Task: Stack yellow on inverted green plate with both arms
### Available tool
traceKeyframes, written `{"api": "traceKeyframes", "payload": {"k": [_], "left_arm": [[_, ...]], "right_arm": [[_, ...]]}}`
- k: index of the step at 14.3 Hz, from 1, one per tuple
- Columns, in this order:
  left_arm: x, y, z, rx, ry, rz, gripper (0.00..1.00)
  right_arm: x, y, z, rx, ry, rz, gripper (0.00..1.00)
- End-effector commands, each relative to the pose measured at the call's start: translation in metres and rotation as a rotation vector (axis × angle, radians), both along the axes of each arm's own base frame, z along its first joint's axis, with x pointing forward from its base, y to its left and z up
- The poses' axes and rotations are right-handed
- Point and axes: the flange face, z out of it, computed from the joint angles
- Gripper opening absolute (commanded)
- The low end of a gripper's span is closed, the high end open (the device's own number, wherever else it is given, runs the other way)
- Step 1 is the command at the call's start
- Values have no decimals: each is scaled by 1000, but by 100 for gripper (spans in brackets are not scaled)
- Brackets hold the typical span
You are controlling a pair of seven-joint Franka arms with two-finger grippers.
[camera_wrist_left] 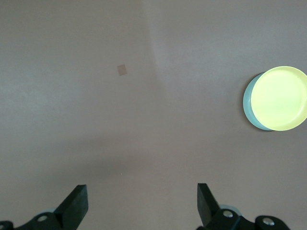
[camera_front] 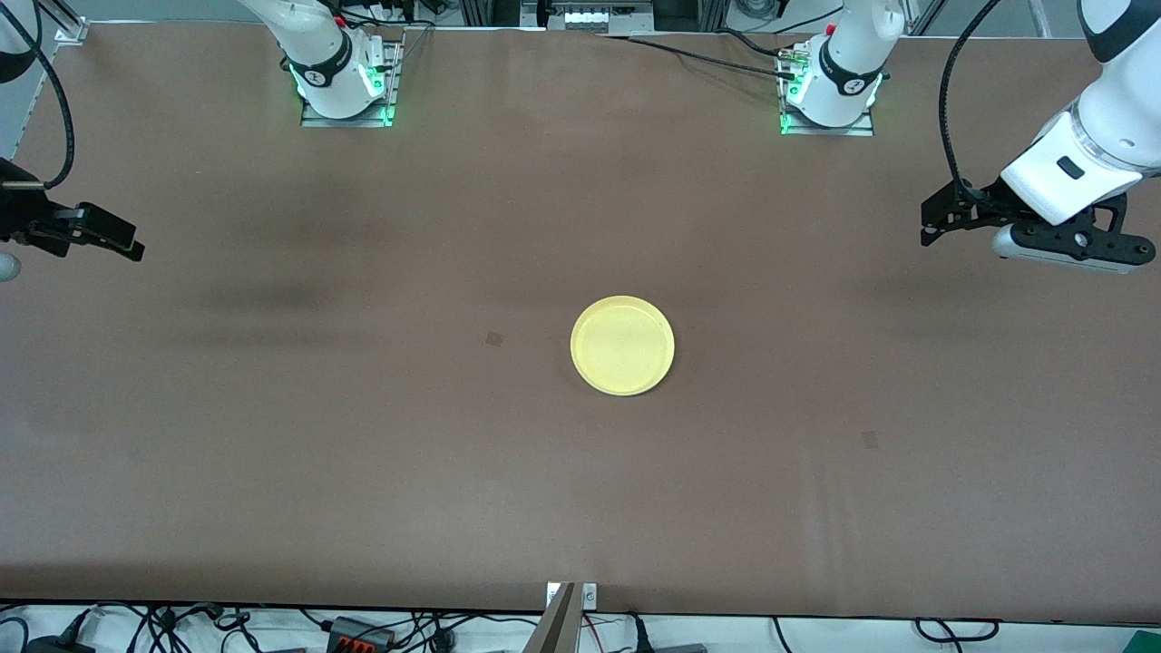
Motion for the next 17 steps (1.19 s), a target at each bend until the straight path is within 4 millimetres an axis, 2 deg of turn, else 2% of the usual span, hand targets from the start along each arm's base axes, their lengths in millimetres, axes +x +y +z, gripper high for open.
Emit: {"api": "traceKeyframes", "payload": {"k": [1, 3, 17], "left_arm": [[-2, 0, 9, -12, 4, -17, 100], [-2, 0, 9, -13, 2, -17, 100], [-2, 1, 9, -12, 4, -16, 100]], "right_arm": [[-6, 6, 8, -29, -16, 22, 100], [-6, 3, 19, -24, -35, 24, 100], [-4, 8, 18, -21, -34, 29, 100]]}}
